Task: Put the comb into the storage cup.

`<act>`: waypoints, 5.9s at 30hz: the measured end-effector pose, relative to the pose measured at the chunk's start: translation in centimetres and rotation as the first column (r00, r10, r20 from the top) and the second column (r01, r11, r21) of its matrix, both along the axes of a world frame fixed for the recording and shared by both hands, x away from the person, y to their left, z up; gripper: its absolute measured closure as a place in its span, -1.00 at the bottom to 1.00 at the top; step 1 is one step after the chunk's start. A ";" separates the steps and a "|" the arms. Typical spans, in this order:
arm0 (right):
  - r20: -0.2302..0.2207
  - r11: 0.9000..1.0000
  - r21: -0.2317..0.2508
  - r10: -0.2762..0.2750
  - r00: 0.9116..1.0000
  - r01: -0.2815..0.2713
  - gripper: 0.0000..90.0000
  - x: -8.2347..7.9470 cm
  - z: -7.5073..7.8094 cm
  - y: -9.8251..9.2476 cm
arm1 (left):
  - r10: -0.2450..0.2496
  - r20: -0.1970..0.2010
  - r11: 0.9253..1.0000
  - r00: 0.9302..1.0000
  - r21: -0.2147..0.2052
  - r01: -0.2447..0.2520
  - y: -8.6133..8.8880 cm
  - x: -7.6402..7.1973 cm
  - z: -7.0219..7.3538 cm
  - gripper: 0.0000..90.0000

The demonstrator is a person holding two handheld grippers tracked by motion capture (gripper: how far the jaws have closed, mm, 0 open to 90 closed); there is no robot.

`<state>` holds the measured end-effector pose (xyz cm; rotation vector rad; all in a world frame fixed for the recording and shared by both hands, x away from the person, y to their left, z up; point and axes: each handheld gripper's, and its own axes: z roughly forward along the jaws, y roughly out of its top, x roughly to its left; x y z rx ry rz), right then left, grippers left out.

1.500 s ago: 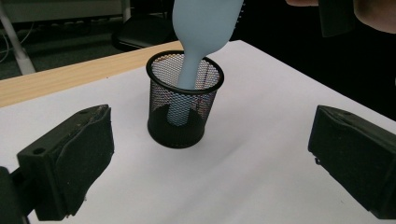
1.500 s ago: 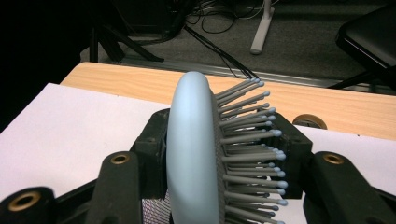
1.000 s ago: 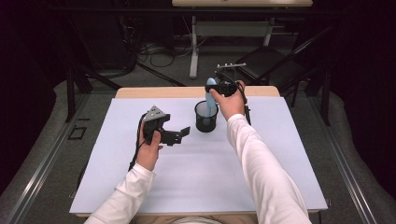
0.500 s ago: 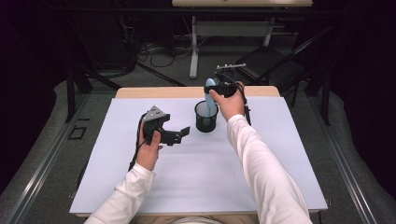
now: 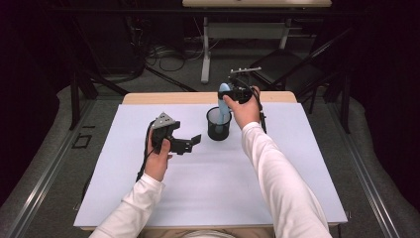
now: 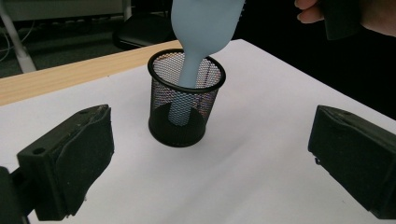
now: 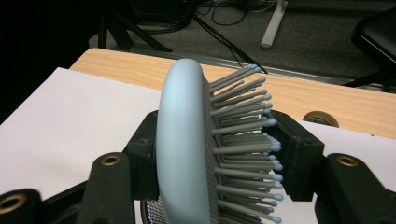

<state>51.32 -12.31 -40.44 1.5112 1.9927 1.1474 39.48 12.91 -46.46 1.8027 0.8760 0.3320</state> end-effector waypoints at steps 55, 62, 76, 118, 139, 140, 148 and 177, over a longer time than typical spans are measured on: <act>-0.012 0.999 -0.040 -0.002 1.000 0.001 -1.00 -0.5 0.2 0.9 | 0.006 -0.003 1.000 1.000 -0.012 -0.006 0.2 0.1 0.0 -0.99; -0.011 0.998 -0.065 -0.013 1.000 0.013 -1.00 -0.5 0.1 1.0 | 0.007 -0.001 1.000 1.000 -0.011 -0.007 0.2 0.1 0.0 -0.99; -0.024 0.999 -0.051 -0.006 1.000 0.005 -1.00 -0.6 0.1 1.1 | 0.007 -0.001 1.000 1.000 -0.013 -0.007 0.2 0.1 0.0 -0.99; -0.037 0.994 -0.027 0.109 0.993 -0.110 -1.00 -2.6 0.9 0.4 | 0.009 -0.002 1.000 1.000 -0.023 -0.009 0.6 0.2 0.2 -0.99; -0.014 0.988 -0.024 0.153 0.988 -0.153 -0.99 -4.0 1.8 -0.6 | 0.008 -0.010 0.999 1.000 -0.037 -0.008 1.2 0.2 0.7 -0.99; -0.013 0.988 -0.024 0.153 0.988 -0.153 -0.99 -4.1 1.9 -0.7 | 0.006 -0.011 0.999 1.000 -0.038 -0.007 1.2 0.3 0.7 -0.99; -0.005 0.983 -0.018 0.185 0.983 -0.185 -0.98 -5.1 2.4 -1.1 | 0.003 -0.038 0.999 0.999 -0.046 -0.004 1.9 0.7 1.2 -0.99; 0.036 0.951 -0.039 0.309 0.950 -0.307 -0.97 -9.9 0.6 -0.7 | 0.042 -0.061 0.996 0.997 -0.074 -0.047 5.9 0.6 3.4 -0.99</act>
